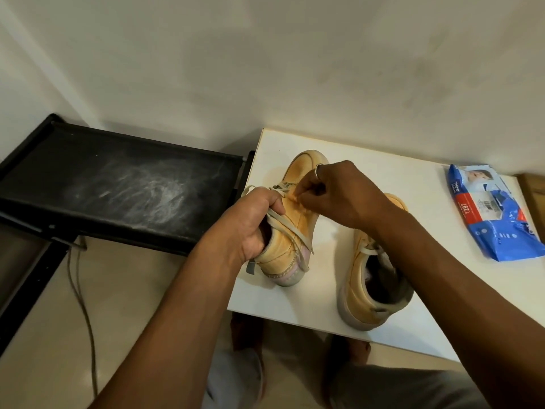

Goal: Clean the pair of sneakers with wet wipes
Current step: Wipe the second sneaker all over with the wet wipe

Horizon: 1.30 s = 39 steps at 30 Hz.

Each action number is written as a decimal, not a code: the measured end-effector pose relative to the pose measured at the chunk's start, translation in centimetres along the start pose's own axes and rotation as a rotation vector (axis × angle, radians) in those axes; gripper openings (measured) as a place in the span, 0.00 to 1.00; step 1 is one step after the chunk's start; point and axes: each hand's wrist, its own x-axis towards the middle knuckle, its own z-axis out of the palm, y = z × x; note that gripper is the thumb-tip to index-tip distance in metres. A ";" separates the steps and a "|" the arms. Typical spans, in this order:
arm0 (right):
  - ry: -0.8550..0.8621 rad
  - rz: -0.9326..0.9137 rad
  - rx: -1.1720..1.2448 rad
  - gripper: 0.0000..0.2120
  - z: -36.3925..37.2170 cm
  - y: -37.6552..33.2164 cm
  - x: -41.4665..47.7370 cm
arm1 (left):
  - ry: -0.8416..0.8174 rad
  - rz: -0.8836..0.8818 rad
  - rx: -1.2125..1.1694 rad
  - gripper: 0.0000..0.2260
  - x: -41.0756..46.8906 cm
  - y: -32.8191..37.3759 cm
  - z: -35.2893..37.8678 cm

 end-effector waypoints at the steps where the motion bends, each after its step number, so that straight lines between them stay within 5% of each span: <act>1: -0.055 -0.003 0.025 0.06 -0.3 0.0 -0.1 | -0.003 0.000 -0.004 0.09 0.0 0.0 0.0; 7: 0.246 0.033 -0.101 0.08 0.4 1.1 0.8 | -0.015 0.007 -0.010 0.09 -0.2 0.0 0.4; 13: -0.135 -0.002 0.115 0.04 0.2 0.2 -0.4 | -0.049 0.022 -0.034 0.09 -0.2 0.0 0.1; 18: 0.185 0.043 -0.009 0.07 0.6 0.6 0.1 | -0.034 0.040 -0.023 0.10 -0.3 -0.1 0.2; 23: -0.141 -0.019 0.216 0.03 0.6 -0.4 -1.4 | -0.079 0.043 -0.046 0.16 -0.7 0.1 0.0; 28: 0.165 0.015 0.073 0.07 1.5 0.2 -0.8 | -0.035 0.048 -0.028 0.12 -0.9 0.1 0.2; 33: -0.107 -0.062 0.162 0.05 1.1 -0.8 -1.8 | -0.076 0.060 -0.031 0.20 -0.9 0.1 -0.1; 39: 0.108 0.001 0.067 0.06 1.6 -0.9 -1.6 | -0.109 0.061 -0.084 0.17 -1.0 -0.1 -0.2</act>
